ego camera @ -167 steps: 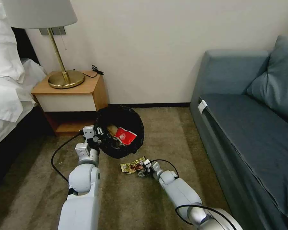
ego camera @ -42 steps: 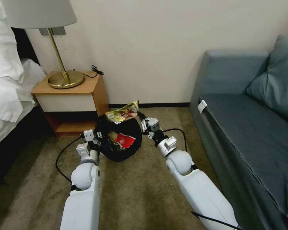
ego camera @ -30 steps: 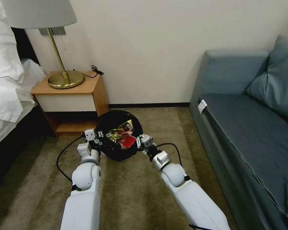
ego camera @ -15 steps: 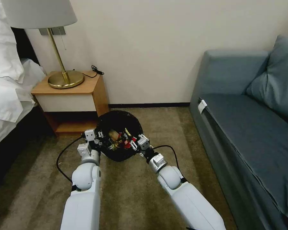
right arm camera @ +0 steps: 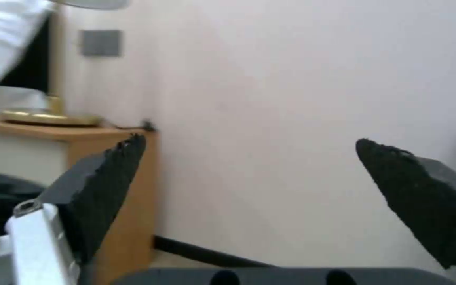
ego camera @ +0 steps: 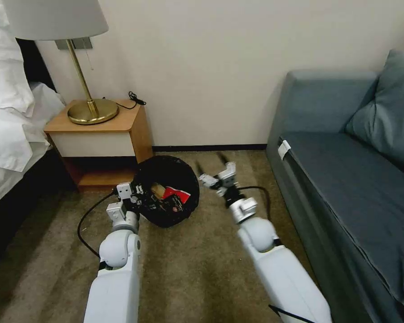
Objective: Pick up the trash bin, then pick up the garbage on the floor and place it into the trash bin.
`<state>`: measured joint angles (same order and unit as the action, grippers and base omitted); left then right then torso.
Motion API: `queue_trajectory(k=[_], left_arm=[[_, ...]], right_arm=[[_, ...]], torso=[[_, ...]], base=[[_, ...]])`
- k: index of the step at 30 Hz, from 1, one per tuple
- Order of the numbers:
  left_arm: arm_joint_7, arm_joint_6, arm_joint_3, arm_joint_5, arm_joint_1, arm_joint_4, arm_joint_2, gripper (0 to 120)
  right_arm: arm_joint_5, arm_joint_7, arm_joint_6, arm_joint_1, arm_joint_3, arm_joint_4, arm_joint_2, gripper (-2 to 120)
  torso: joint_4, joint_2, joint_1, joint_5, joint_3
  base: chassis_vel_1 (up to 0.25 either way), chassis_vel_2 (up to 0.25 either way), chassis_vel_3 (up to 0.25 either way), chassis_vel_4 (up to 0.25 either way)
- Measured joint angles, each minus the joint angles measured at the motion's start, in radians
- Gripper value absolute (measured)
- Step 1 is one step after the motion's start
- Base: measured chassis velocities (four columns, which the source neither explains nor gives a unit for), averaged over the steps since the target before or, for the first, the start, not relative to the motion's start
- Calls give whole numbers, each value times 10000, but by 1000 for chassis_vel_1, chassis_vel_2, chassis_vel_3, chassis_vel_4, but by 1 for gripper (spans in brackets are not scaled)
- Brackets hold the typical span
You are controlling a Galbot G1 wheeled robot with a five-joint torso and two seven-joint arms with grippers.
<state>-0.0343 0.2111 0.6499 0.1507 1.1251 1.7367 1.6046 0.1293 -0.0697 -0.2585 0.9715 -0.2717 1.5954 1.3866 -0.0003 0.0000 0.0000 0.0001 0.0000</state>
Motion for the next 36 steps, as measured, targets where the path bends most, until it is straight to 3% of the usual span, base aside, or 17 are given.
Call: queue_trajectory(k=[5, 8, 10, 11, 18, 26, 36], left_arm=[[-416, -1, 548, 321, 98, -71, -7, 4], [-1227, 1, 1022, 1042, 6, -241, -36, 4], [-1400, 10, 1067, 1193, -30, -258, -57, 4], [-2002, 102, 1151, 1705, -191, -296, -120, 4], [-2972, 524, 1173, 2825, -732, -677, -244, 4], [-3492, 684, 1172, 3851, -1235, -1496, -249, 4], [-3453, 582, 1565, 3950, -1319, -2140, -282, 4]], right_arm=[[60, -5, -306, 406, -614, -397, -115, 100], [17, -61, -731, 748, -970, -969, -104, 100], [6, -65, -794, 788, -1008, -1058, -93, 100], [-23, -74, -953, 896, -1058, -1301, -65, 100], [-89, -110, -1215, 1113, -1077, -1566, -11, 100], [-142, -186, -1349, 1323, -1092, -1570, -10, 100], [-189, -283, -1418, 1370, -1173, -1661, -17, 100]], torso=[[3, 0, 0, 0, 0], [3, 0, 0, -2, 0], [4, 0, 0, -3, 0], [3, 0, 0, 0, 0], [3, 0, 0, -1, 0], [2, 0, 0, -1, 0], [3, 0, 0, -2, 0]], base=[[0, 0, 0, 0], [0, 0, 0, 0], [0, 0, 0, 0], [0, 0, 0, 0], [0, 0, 0, 0], [0, 0, 0, 0], [0, 0, 0, 0]])
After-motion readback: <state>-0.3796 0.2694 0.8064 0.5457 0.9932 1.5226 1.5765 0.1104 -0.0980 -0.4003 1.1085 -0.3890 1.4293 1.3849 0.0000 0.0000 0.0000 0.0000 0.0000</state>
